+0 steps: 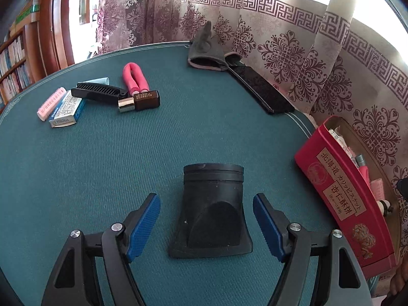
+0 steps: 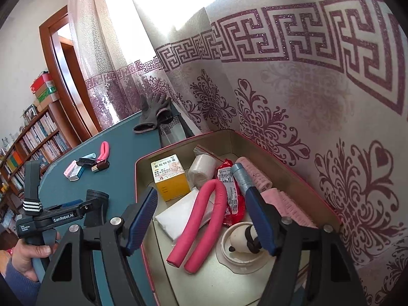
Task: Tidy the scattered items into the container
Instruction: 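Carry the pink curler and black nozzle into the red tin and release both, then withdraw both grippers from the tin back toward the table items, then grasp the white-and-blue medicine box with the left gripper while the right grasps the dark serum bottle, then carry the medicine box and serum bottle into the red tin and release both, then withdraw both grippers from the tin back toward the table items, then grasp the black comb with the right gripper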
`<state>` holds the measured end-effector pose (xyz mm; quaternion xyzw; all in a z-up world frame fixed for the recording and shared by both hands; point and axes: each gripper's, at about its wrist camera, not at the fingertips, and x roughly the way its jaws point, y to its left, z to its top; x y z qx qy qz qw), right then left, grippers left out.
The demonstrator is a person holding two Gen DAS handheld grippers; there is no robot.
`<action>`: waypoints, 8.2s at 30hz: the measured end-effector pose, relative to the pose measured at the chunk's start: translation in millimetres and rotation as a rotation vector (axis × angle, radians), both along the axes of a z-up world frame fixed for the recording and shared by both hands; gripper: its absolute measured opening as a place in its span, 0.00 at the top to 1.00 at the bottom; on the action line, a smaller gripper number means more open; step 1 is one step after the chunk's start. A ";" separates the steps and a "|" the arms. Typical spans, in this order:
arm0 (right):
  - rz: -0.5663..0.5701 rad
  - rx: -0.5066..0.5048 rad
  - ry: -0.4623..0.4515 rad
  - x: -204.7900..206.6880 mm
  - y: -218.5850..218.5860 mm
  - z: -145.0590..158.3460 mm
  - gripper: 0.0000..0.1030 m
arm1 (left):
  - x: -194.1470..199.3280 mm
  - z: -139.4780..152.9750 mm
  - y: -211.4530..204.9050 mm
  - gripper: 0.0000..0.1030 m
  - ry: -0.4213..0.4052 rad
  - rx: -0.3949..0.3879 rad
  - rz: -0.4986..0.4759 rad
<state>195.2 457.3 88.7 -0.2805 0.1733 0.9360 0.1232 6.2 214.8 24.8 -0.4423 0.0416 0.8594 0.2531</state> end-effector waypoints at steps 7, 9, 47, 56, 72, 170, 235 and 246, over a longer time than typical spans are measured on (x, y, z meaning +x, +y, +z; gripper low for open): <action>0.007 0.009 0.005 -0.3 -2.0 0.3 0.27 | -4.3 -11.2 13.2 0.49 0.021 -0.020 -0.026; -0.001 0.011 0.009 1.5 -0.8 1.1 0.27 | 0.2 -5.0 16.9 0.49 0.024 -0.008 -0.047; -0.065 0.019 0.049 11.0 3.9 12.9 0.27 | -5.0 54.0 43.8 0.20 0.068 0.126 -0.094; 0.069 0.044 0.071 -23.7 -45.0 24.2 0.25 | -33.0 37.2 -38.9 0.20 0.036 0.114 0.094; 0.384 0.126 -0.044 -159.1 -178.1 -8.7 0.20 | -68.6 16.1 -177.0 0.20 0.033 0.115 0.326; 0.115 0.003 -0.025 -68.4 -83.4 4.3 0.37 | 2.7 62.2 -31.4 0.46 0.141 0.028 -0.073; 0.145 0.031 -0.014 -71.5 -106.4 16.0 0.23 | -27.9 16.7 -130.6 0.17 0.023 0.083 0.205; 0.349 -0.055 -0.117 -162.3 -184.1 -9.0 0.23 | -50.2 -2.5 -193.2 0.17 0.028 0.079 0.329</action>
